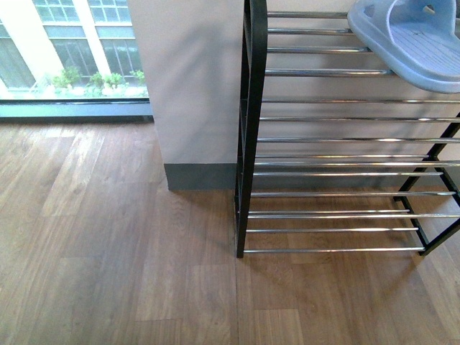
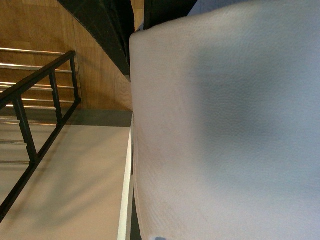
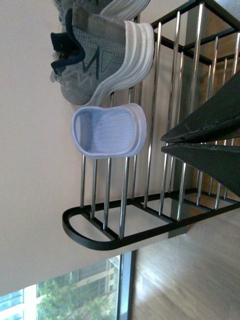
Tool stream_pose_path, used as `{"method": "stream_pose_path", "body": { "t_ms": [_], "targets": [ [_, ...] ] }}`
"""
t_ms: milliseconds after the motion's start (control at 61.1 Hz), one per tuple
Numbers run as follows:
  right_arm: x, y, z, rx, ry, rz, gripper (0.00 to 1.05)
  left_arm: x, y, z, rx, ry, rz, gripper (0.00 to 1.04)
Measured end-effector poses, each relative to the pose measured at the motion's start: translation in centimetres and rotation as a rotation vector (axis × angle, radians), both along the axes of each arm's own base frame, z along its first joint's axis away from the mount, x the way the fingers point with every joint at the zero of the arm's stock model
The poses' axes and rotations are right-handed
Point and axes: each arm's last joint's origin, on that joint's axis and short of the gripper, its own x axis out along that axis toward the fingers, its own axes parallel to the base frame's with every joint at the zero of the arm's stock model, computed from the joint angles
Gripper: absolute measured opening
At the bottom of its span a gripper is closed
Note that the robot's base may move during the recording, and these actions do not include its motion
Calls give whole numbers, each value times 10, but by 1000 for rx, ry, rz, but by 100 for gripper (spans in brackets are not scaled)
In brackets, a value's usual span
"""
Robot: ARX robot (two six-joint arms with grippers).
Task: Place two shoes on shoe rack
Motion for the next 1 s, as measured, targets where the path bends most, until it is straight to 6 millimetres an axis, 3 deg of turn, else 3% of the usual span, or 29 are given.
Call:
{"method": "stream_pose_path", "body": {
  "t_ms": [491, 999],
  "targets": [
    [-11, 0, -14, 0, -13, 0, 2, 0, 0, 0, 0, 0, 0, 2],
    [-26, 0, -16, 0, -18, -2, 2, 0, 0, 0, 0, 0, -1, 2]
  ]
}}
